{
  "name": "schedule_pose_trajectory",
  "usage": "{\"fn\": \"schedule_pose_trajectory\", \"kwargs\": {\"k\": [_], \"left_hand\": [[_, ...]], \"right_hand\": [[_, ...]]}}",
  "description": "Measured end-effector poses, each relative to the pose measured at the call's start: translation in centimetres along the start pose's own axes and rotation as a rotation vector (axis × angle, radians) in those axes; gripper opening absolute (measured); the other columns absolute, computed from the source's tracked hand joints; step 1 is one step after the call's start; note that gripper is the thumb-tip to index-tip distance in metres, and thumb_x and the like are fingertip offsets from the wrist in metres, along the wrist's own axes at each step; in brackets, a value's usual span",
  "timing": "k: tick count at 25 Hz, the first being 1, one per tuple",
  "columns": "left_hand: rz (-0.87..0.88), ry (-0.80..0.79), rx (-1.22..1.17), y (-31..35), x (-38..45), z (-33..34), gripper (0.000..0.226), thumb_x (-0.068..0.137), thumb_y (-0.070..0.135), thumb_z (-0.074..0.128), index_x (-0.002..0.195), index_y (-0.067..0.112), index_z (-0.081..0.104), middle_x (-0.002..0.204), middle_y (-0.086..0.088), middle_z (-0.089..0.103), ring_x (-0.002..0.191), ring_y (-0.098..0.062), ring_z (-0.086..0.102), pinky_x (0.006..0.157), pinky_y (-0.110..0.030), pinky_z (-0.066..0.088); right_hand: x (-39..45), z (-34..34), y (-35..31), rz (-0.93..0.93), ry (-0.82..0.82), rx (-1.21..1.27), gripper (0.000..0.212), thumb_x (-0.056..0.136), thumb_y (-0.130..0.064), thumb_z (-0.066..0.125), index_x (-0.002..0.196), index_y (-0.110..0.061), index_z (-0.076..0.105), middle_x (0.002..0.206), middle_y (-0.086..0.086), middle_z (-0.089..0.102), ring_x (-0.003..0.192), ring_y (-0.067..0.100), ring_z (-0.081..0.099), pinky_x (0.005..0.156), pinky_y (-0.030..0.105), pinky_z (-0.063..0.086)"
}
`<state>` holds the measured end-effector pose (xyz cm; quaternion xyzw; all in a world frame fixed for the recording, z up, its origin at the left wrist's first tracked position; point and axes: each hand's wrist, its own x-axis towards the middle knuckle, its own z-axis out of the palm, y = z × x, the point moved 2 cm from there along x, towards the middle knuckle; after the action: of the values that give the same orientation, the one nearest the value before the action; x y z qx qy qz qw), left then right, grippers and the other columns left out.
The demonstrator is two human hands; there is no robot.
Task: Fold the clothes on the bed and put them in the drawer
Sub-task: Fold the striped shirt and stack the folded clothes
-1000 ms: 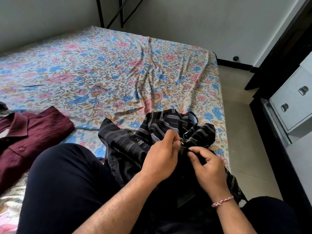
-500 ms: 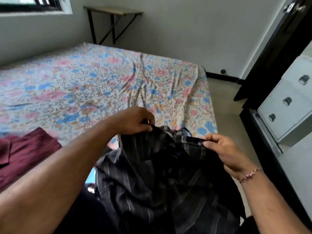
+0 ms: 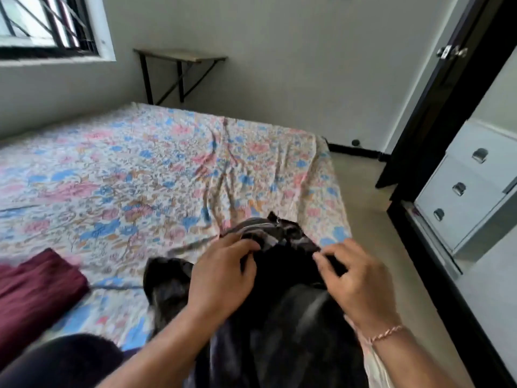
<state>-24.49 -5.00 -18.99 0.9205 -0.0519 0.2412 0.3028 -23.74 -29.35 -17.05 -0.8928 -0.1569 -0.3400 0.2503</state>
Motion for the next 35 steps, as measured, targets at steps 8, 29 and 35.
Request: {"fn": "schedule_pose_trajectory", "kwargs": {"k": [8,29,35], "left_hand": [[-0.468,0.085,-0.563,2.3,-11.3,1.8,0.028,0.092,0.009,0.075,0.103,0.035,0.080,0.086,0.015,0.072,0.078,0.000,0.066,0.077,-0.015,0.050],[-0.464,0.147,-0.901,4.8,-11.9,1.8,0.016,0.088,0.005,0.081,0.097,0.019,0.081,0.093,-0.001,0.079,0.090,-0.018,0.075,0.082,-0.029,0.060],[-0.560,0.090,-0.986,4.8,-11.8,1.8,0.008,0.087,0.008,0.083,0.091,0.014,0.081,0.088,-0.004,0.079,0.085,-0.020,0.077,0.079,-0.030,0.061]], "right_hand": [[-11.8,1.2,-3.7,0.546,-0.212,0.459,0.018,0.089,-0.018,0.078,0.078,-0.030,0.072,0.080,-0.023,0.072,0.081,-0.002,0.067,0.072,0.009,0.047],[-11.2,1.7,-7.8,0.679,-0.032,0.843,0.008,0.087,-0.008,0.080,0.090,-0.015,0.077,0.088,-0.003,0.078,0.086,0.011,0.074,0.080,0.025,0.059],[-11.4,2.3,-7.5,0.704,-0.007,0.868,0.011,0.088,-0.006,0.079,0.089,-0.017,0.078,0.088,0.000,0.078,0.087,0.018,0.075,0.082,0.037,0.060]]}}
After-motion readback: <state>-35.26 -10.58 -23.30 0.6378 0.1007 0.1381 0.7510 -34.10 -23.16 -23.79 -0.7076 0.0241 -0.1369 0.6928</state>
